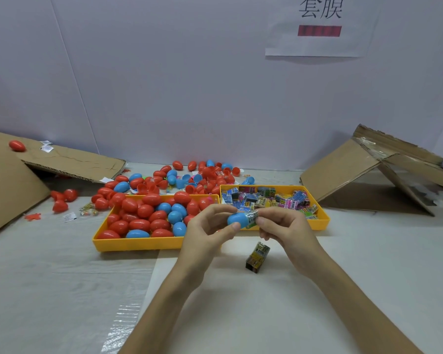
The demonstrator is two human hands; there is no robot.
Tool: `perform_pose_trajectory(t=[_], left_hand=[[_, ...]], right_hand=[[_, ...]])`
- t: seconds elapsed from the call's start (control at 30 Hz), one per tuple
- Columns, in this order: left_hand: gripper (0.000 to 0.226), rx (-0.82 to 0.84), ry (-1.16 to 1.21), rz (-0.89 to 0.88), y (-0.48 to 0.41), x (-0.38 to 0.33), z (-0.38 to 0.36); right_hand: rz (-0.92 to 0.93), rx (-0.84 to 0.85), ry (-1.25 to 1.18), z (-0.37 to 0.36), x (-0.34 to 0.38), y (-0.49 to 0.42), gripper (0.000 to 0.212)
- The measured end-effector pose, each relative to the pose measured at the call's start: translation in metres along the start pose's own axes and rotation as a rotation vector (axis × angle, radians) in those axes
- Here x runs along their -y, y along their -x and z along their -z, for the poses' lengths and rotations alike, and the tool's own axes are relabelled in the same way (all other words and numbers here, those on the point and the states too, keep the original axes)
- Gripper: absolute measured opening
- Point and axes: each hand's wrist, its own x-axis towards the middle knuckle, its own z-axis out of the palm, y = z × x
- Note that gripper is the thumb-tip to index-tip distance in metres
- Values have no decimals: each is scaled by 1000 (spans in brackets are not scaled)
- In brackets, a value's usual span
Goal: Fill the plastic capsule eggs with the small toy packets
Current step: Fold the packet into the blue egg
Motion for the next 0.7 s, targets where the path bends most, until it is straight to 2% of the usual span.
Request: perform_pose_trajectory(t=[0.2, 0.37, 0.57, 0.7], left_hand=[[43, 1, -14, 37, 0, -1, 0], [32, 49, -74, 0, 1, -2, 0], [30, 28, -123, -4, 2, -2, 0], [32, 18, -140, -23, 2, -2, -1]], right_hand=[[-6, -20, -6, 0, 1, 1, 14], [35, 0, 62, -1, 4, 2, 7], [62, 5, 107, -1, 4, 1, 20], [68, 18, 131, -1, 4, 2, 13]])
